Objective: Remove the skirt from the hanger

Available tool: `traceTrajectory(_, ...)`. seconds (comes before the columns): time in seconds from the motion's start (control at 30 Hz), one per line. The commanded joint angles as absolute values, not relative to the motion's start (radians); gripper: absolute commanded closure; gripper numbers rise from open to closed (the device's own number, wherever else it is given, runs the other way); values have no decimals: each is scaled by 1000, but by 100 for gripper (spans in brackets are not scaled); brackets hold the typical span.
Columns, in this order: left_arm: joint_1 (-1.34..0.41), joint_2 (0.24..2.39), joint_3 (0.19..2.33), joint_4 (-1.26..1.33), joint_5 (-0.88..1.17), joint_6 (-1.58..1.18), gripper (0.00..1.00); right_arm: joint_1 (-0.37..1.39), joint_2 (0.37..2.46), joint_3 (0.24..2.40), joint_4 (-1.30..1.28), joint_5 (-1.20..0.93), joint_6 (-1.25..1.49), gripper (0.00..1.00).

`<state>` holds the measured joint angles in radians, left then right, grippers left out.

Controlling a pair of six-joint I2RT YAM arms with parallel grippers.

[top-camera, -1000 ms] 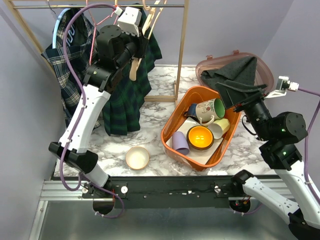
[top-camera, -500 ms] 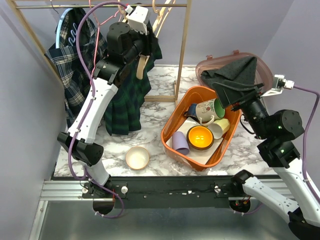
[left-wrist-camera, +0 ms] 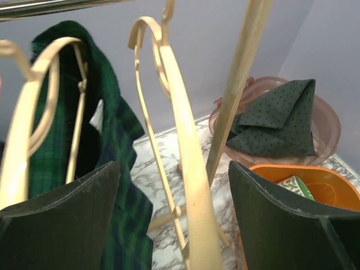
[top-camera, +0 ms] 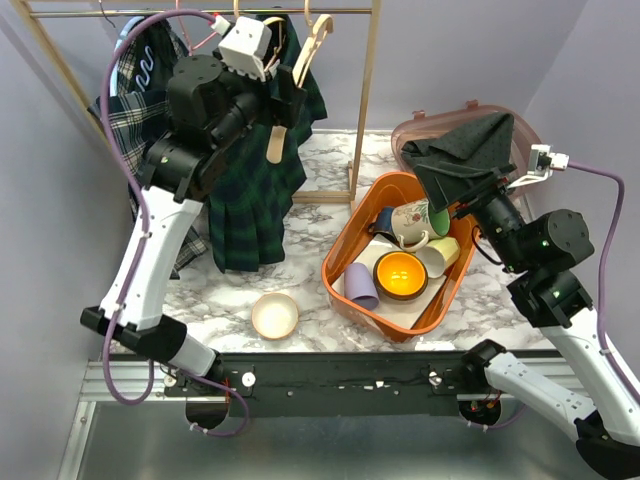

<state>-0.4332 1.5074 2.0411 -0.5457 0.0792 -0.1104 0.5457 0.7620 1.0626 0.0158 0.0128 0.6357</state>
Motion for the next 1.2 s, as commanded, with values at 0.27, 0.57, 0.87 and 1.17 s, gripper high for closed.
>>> traceTrajectory(0.27, -433, 1319, 1996, -721, -250, -14, 14, 545, 735, 1040, 3, -46, 640, 0)
traceTrajectory(0.57, -410, 1414, 2074, -765, -385, 77, 20, 545, 716, 1034, -34, -60, 632, 0)
traceTrajectory(0.87, -368, 1488, 2092, -795, -341, 58, 31, 545, 709, 1031, -41, -64, 620, 0)
traceTrajectory(1.17, -347, 1497, 2092, -761, -273, 54, 53, 545, 727, 1026, -32, -92, 620, 0)
